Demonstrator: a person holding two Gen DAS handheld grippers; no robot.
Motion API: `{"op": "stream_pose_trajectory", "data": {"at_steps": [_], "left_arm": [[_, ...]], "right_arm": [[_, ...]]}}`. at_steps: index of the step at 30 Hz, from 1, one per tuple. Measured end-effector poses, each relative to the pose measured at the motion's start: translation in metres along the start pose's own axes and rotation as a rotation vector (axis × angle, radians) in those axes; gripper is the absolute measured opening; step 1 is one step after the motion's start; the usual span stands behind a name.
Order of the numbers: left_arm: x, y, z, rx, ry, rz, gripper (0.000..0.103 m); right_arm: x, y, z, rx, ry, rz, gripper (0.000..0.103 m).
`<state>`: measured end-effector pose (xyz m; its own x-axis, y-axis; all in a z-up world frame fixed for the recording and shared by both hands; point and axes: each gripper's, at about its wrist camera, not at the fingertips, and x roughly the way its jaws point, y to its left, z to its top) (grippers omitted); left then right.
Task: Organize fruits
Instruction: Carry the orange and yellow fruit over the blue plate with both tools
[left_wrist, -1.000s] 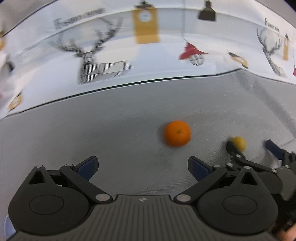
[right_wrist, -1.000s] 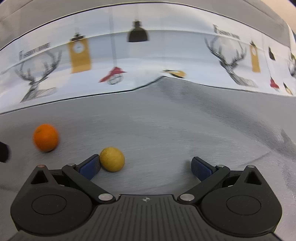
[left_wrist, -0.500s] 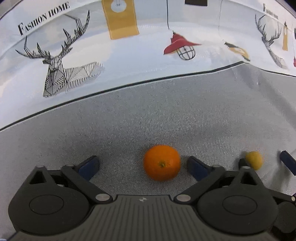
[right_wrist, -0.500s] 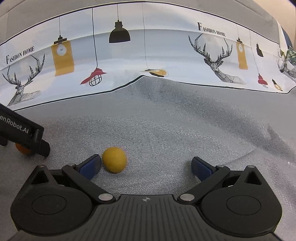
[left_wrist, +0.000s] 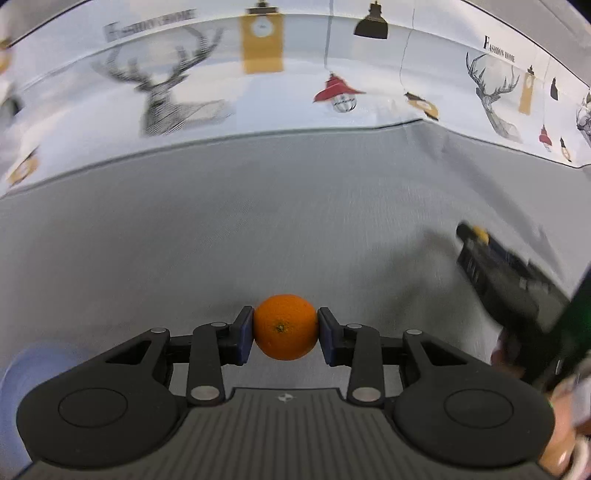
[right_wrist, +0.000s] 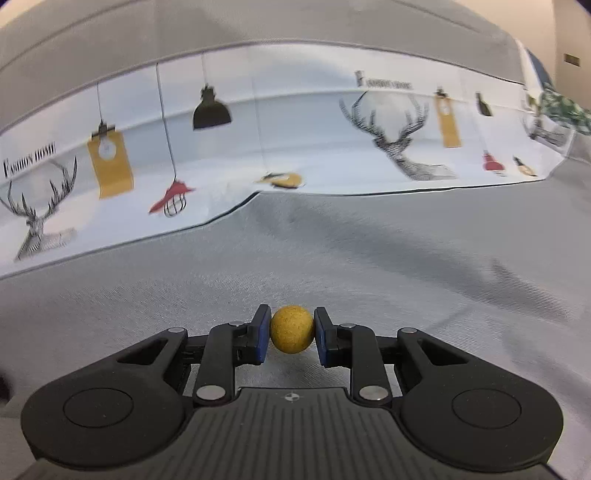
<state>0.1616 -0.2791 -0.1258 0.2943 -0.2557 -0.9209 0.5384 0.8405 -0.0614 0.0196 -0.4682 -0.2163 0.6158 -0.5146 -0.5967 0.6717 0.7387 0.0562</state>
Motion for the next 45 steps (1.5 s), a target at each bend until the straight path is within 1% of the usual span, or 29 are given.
{"op": "stream_pose_trajectory", "data": {"at_steps": [2,5,7,11,14,17,19,21,23,25,28,31,36,40,45], "left_arm": [[-0.032,0.014,-0.027,-0.011,0.008,0.011,0.040],[-0.073,0.030,-0.060,-0.017,0.000,0.031,0.040],[-0.104,0.044,-0.087,-0.019,-0.017,0.053,0.040],[-0.153,0.072,-0.138,-0.046,-0.031,0.077,0.040],[-0.179,0.091,-0.170,-0.084,-0.028,0.093,0.040],[-0.206,0.110,-0.202,-0.119,-0.047,0.149,0.040],[-0.224,0.120,-0.224,-0.131,-0.082,0.189,0.040],[-0.238,0.126,-0.241,-0.147,-0.106,0.199,0.040],[-0.248,0.129,-0.257,-0.159,-0.125,0.201,0.040],[-0.257,0.128,-0.274,-0.170,-0.137,0.185,0.040],[-0.266,0.127,-0.291,-0.177,-0.137,0.146,0.040],[-0.277,0.124,-0.302,-0.177,-0.159,0.129,0.040],[-0.290,0.117,-0.310,-0.165,-0.194,0.119,0.040],[-0.297,0.115,-0.312,-0.163,-0.220,0.125,0.040],[-0.298,0.114,-0.314,-0.167,-0.220,0.127,0.040]], "right_arm": [[-0.023,0.001,0.004,0.008,0.004,0.025,0.026],[-0.079,0.005,0.002,0.012,0.021,0.102,0.026],[-0.117,0.007,-0.006,-0.004,0.046,0.159,0.026],[-0.203,0.023,-0.030,-0.083,0.105,0.297,0.026],[-0.253,0.033,-0.043,-0.108,0.164,0.389,0.026],[-0.296,0.051,-0.057,-0.124,0.231,0.482,0.026],[-0.320,0.066,-0.063,-0.157,0.245,0.521,0.026],[-0.342,0.078,-0.069,-0.190,0.246,0.551,0.026],[-0.357,0.088,-0.073,-0.204,0.263,0.569,0.026],[-0.372,0.092,-0.077,-0.212,0.267,0.570,0.026],[-0.394,0.095,-0.082,-0.233,0.246,0.553,0.026],[-0.411,0.093,-0.085,-0.236,0.231,0.542,0.026],[-0.430,0.088,-0.086,-0.241,0.197,0.538,0.026],[-0.440,0.085,-0.084,-0.247,0.165,0.542,0.026],[-0.445,0.083,-0.084,-0.250,0.150,0.550,0.026]]}}
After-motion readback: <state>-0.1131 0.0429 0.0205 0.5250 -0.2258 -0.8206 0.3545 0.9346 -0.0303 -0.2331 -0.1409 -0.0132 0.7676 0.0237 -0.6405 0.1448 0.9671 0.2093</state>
